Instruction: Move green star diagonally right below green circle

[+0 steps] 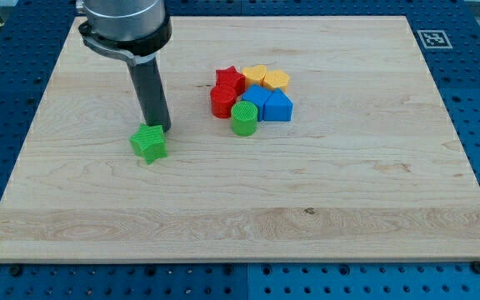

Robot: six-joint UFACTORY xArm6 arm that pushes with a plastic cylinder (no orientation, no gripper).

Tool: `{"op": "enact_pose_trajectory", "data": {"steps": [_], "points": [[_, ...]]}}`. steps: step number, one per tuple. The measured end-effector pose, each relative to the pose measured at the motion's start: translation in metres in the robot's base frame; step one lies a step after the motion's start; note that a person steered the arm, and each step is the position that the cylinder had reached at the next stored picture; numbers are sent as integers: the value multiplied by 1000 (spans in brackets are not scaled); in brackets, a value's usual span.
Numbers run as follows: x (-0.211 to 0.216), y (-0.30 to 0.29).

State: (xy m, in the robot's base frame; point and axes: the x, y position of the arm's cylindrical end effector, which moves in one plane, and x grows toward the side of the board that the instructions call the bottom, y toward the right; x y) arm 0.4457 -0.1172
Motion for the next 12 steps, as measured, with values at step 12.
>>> {"op": "enact_pose_trajectory", "data": {"steps": [12], "points": [[74,43]]}}
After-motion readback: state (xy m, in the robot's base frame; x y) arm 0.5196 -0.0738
